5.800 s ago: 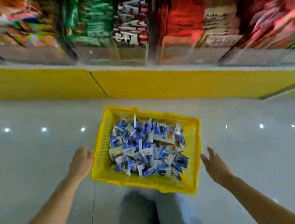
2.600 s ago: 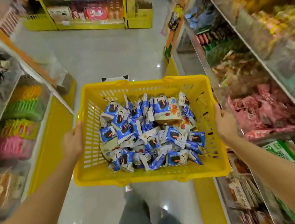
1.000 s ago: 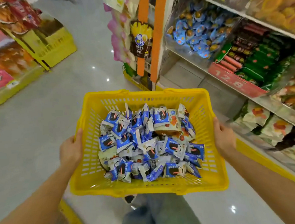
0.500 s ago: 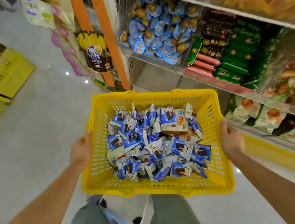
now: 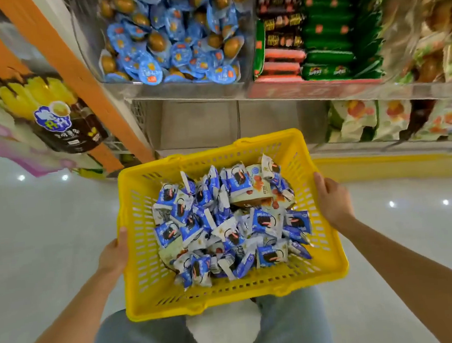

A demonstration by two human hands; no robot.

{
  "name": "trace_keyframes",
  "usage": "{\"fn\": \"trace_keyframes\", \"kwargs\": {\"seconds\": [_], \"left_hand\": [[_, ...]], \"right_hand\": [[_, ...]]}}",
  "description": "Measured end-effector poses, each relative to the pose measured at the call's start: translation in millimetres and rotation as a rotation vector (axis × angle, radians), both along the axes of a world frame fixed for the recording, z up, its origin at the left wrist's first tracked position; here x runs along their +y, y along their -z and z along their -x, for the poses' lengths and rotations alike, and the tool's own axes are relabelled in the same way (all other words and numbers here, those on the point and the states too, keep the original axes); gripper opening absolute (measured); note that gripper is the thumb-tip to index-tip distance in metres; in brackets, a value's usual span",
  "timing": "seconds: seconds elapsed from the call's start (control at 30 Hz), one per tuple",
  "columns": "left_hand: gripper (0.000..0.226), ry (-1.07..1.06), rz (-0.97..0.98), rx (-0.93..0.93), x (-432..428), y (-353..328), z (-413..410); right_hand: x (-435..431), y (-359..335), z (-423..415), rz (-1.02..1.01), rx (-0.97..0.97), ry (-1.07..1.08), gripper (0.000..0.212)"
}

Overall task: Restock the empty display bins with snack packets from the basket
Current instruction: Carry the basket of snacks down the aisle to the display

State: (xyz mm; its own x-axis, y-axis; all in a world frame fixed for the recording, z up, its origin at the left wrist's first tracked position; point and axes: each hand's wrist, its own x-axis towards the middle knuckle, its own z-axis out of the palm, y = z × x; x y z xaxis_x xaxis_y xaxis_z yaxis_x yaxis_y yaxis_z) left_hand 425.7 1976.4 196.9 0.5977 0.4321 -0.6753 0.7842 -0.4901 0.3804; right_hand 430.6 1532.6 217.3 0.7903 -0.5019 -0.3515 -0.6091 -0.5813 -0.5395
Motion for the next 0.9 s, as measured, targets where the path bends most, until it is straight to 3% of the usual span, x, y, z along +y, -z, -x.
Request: {"fn": "trace_keyframes", "kwargs": {"seconds": [0.23, 0.53, 0.73, 0.9], "left_hand": [[0.065, 0.053, 0.052, 0.011, 27.9, 105.0, -6.5], [0.056, 0.005, 0.065, -0.009, 42.8, 240.6, 9.3], [0.053, -0.015, 0.087, -0.104, 41.0, 305.1, 23.4], [0.048, 0.028, -0.05, -0.288, 36.3, 331.4, 27.4]], "right_hand": [[32.4, 112.1, 29.4, -0.003, 0.019, 0.051, 0.057], [50.7, 249.7, 23.1, 0.016, 0.102, -0.035, 0.053], [50.6, 313.6, 12.4, 0.071, 0.165, -0.116, 0.052], [45.8, 349.1, 15.0, 0.091, 0.139, -0.134, 0.054]]}}
